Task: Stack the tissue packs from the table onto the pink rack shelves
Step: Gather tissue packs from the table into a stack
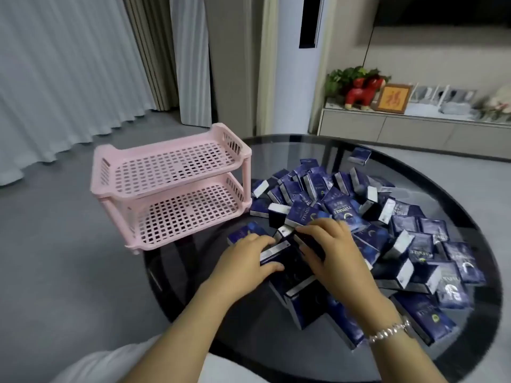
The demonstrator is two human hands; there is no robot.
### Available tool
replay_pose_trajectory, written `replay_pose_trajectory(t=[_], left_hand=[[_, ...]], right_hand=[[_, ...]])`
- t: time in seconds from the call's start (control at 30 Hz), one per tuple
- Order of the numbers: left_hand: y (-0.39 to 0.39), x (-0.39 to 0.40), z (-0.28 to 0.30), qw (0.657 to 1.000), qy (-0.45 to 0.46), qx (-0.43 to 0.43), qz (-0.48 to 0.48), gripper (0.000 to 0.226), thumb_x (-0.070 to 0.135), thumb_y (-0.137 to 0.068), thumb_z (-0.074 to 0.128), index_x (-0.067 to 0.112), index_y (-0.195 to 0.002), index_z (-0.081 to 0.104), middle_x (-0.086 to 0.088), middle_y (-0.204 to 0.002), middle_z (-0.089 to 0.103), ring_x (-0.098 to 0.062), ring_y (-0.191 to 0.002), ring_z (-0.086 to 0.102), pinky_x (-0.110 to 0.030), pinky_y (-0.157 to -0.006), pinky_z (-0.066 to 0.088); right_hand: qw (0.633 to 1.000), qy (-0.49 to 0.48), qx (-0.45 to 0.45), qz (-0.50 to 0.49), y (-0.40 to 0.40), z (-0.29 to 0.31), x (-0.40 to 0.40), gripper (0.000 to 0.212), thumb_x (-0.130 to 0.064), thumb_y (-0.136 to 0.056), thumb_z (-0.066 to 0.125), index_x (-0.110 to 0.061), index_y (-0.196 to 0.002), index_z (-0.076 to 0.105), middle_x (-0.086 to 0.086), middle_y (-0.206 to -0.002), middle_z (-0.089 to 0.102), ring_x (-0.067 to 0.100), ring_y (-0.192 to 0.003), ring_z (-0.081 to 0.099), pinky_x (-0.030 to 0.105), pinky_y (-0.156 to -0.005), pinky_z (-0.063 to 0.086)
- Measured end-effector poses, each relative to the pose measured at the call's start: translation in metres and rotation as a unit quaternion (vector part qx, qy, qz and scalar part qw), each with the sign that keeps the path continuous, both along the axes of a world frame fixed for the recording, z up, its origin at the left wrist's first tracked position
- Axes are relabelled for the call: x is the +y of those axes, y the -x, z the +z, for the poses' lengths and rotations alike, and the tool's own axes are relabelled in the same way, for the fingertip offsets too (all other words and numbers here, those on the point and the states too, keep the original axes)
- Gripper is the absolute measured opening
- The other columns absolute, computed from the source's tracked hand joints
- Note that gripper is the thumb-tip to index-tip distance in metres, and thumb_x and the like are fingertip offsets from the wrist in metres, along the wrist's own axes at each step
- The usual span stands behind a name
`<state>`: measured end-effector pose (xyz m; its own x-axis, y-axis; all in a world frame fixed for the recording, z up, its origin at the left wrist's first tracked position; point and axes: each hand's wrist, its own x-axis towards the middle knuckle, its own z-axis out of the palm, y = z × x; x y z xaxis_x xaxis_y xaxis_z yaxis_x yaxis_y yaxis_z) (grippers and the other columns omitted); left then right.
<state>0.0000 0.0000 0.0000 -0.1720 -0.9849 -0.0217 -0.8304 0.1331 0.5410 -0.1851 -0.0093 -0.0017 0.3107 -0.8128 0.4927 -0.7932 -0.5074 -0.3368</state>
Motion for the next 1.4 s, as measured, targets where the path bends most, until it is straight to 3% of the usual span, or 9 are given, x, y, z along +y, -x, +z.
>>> replay_pose_trajectory(t=[0.13, 0.23, 0.47, 0.63, 0.8, 0.93, 1.07, 1.27, 1.4], left_hand=[[-0.009, -0.013, -0.004, 0.999, -0.016, 0.045, 0.02, 0.039, 0.036, -0.082, 0.07, 0.032, -0.12, 0.059, 0.013, -0.115, 0.062, -0.008, -0.105, 0.057, -0.026, -0.09, 0.046], [-0.026, -0.016, -0.003, 0.982, -0.02, 0.169, 0.078, 0.022, 0.024, -0.081, 0.074, 0.035, -0.098, 0.064, 0.015, -0.091, 0.067, -0.001, -0.083, 0.062, -0.014, -0.073, 0.044], [-0.047, -0.009, 0.008, 0.867, -0.099, 0.456, 0.176, 0.019, 0.014, -0.092, 0.059, 0.014, -0.11, 0.062, -0.005, -0.092, 0.069, -0.012, -0.074, 0.066, -0.026, -0.055, 0.058], [-0.051, 0.001, 0.012, 0.841, -0.094, 0.506, 0.166, 0.016, 0.021, -0.094, 0.055, 0.022, -0.105, 0.067, -0.001, -0.104, 0.068, -0.012, -0.083, 0.066, -0.026, -0.051, 0.056], [-0.049, 0.005, 0.017, 0.819, -0.124, 0.539, 0.156, 0.026, 0.036, -0.094, 0.049, 0.023, -0.107, 0.067, -0.004, -0.096, 0.072, -0.013, -0.072, 0.065, -0.025, -0.051, 0.052], [-0.049, 0.005, 0.018, 0.84, -0.144, 0.511, 0.11, 0.047, 0.062, -0.074, 0.049, 0.029, -0.104, 0.067, -0.005, -0.095, 0.074, -0.016, -0.076, 0.064, -0.026, -0.055, 0.051], [-0.05, 0.005, 0.015, 0.868, -0.132, 0.47, 0.085, 0.031, 0.044, -0.08, 0.06, 0.025, -0.104, 0.068, -0.006, -0.095, 0.072, -0.015, -0.079, 0.067, -0.028, -0.063, 0.053], [-0.057, -0.004, 0.005, 0.839, -0.096, 0.509, 0.169, 0.022, 0.028, -0.096, 0.052, 0.02, -0.113, 0.063, -0.004, -0.099, 0.071, -0.019, -0.087, 0.066, -0.038, -0.076, 0.056], [-0.062, -0.014, -0.004, 0.846, -0.066, 0.487, 0.207, 0.016, 0.035, -0.096, 0.051, 0.028, -0.1, 0.065, 0.002, -0.09, 0.071, -0.017, -0.084, 0.065, -0.043, -0.086, 0.053]], right_hand=[[0.996, 0.023, -0.01, -0.082, 0.004, 0.005, -0.015, 0.041, -0.023, -0.078, 0.073, -0.016, -0.118, 0.063, 0.004, -0.116, 0.057, 0.022, -0.102, 0.041, 0.038, -0.085, 0.047], [0.991, -0.062, 0.037, -0.111, 0.006, 0.01, -0.026, 0.056, -0.038, -0.085, 0.063, -0.021, -0.136, 0.046, 0.002, -0.136, 0.048, 0.024, -0.12, 0.034, 0.039, -0.102, 0.029], [0.993, -0.098, 0.019, -0.07, -0.003, 0.018, -0.032, 0.061, -0.046, -0.082, 0.062, -0.026, -0.136, 0.043, -0.006, -0.128, 0.05, 0.018, -0.119, 0.037, 0.032, -0.099, 0.025], [0.98, -0.123, -0.125, 0.091, -0.02, 0.028, -0.022, 0.056, -0.052, -0.076, 0.06, -0.032, -0.128, 0.051, -0.02, -0.122, 0.05, 0.0, -0.116, 0.046, 0.012, -0.088, 0.04], [0.964, -0.177, -0.109, 0.167, -0.03, 0.036, -0.02, 0.047, -0.044, -0.077, 0.063, -0.041, -0.123, 0.052, -0.02, -0.134, 0.044, -0.018, -0.12, 0.036, 0.003, -0.087, 0.036], [0.946, -0.228, -0.103, 0.208, -0.034, 0.04, -0.024, 0.046, -0.024, -0.08, 0.069, -0.038, -0.122, 0.056, -0.027, -0.141, 0.036, -0.018, -0.128, 0.029, 0.0, -0.096, 0.03], [0.922, -0.278, -0.115, 0.245, -0.04, 0.041, -0.03, 0.051, -0.011, -0.079, 0.071, -0.033, -0.123, 0.057, -0.027, -0.141, 0.033, -0.024, -0.125, 0.027, 0.001, -0.098, 0.029], [0.982, -0.152, -0.096, 0.057, -0.03, 0.043, -0.049, 0.037, -0.032, -0.081, 0.069, -0.035, -0.117, 0.061, -0.02, -0.123, 0.056, 0.002, -0.112, 0.053, 0.011, -0.086, 0.04], [0.985, -0.164, 0.047, -0.029, -0.028, 0.042, -0.071, 0.044, -0.04, -0.082, 0.066, -0.028, -0.124, 0.058, -0.006, -0.126, 0.058, 0.02, -0.119, 0.043, 0.032, -0.096, 0.035]])
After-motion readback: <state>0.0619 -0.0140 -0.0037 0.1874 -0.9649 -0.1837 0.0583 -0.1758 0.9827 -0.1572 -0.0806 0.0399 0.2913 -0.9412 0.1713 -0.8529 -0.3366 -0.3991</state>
